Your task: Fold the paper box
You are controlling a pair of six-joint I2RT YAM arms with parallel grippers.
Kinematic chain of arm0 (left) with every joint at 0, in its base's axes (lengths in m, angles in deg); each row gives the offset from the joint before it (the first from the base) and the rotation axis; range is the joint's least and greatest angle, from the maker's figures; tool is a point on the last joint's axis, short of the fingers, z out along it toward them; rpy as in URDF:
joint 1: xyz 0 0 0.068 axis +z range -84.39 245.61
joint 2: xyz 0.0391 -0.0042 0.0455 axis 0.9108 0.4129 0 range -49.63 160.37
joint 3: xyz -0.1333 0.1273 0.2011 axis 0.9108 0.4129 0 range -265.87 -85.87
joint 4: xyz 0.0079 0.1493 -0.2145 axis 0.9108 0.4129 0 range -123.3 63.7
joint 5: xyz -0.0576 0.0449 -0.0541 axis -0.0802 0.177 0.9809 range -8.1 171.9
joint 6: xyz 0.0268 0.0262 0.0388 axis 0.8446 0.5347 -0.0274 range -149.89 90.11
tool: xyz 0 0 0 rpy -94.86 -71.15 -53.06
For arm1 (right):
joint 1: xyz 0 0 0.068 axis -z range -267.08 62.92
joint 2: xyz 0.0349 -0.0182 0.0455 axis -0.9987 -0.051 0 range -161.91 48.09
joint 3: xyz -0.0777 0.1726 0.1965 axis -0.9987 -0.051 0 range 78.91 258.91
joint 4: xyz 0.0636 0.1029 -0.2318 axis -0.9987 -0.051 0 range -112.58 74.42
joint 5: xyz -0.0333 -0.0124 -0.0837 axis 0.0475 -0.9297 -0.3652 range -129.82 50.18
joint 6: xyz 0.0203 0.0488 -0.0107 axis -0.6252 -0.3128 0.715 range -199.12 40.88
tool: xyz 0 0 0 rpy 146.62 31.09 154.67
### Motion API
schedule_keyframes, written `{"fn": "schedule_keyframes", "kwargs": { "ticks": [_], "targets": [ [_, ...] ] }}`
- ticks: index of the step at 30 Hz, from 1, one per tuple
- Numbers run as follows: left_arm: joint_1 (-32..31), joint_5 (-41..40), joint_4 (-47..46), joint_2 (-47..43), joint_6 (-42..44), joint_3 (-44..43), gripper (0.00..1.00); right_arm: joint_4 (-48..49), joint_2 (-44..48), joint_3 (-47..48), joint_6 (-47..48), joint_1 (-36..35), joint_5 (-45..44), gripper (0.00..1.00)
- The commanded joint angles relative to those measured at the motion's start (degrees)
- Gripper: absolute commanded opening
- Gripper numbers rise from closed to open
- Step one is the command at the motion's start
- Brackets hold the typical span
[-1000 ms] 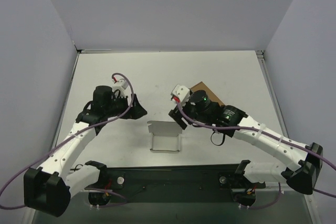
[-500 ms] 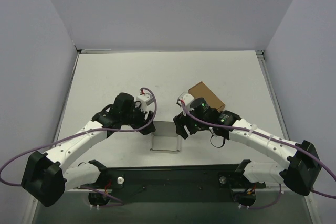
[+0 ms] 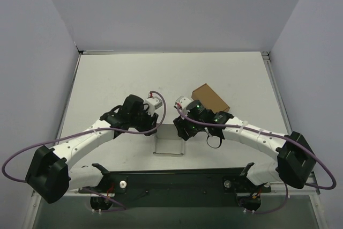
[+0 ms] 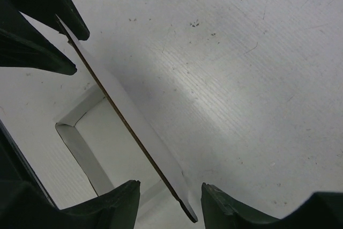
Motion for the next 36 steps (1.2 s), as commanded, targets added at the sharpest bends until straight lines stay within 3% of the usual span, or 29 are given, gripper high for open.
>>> {"fn": "schedule_keyframes", "kwargs": {
  "ticks": [1, 5, 7, 13, 16, 21, 26, 36],
  "targets": [
    [-1.0, -2.9, 1.1, 0.2, 1.4, -2.7, 0.42, 1.4, -1.3, 2.3, 0.3, 0.4, 1.1, 0.46],
    [-1.8, -3.8, 1.7, 0.8, 1.4, -2.8, 0.36, 1.3, -2.0, 2.3, 0.4, 0.4, 0.9, 0.37],
    [-2.4, -3.8, 1.8, 1.2, 1.4, -2.9, 0.32, 1.3, -2.2, 2.2, 0.4, 0.4, 0.8, 0.27],
    [-3.2, -5.0, 1.9, 2.6, -1.8, -3.8, 0.0, 2.3, -2.8, 2.4, -0.2, -0.3, -2.1, 0.05],
    [-3.5, -8.5, 1.3, 3.0, -6.5, -4.6, 0.0, 3.7, -3.4, 2.8, -1.5, -2.9, -7.0, 0.0],
    [-4.7, -14.7, -3.8, 3.6, -14.7, -5.1, 0.0, 8.5, -5.4, 4.1, -9.5, -9.1, -28.3, 0.0],
    [-7.5, -23.0, -15.2, 3.6, -20.7, -2.3, 0.0, 17.5, -8.1, 3.5, -18.6, -9.4, -34.3, 0.0],
    [-10.4, -26.2, -43.9, 4.4, -23.7, 9.7, 0.0, 37.8, -10.3, -1.5, -22.5, -9.0, -43.8, 0.0]
  ]
}}
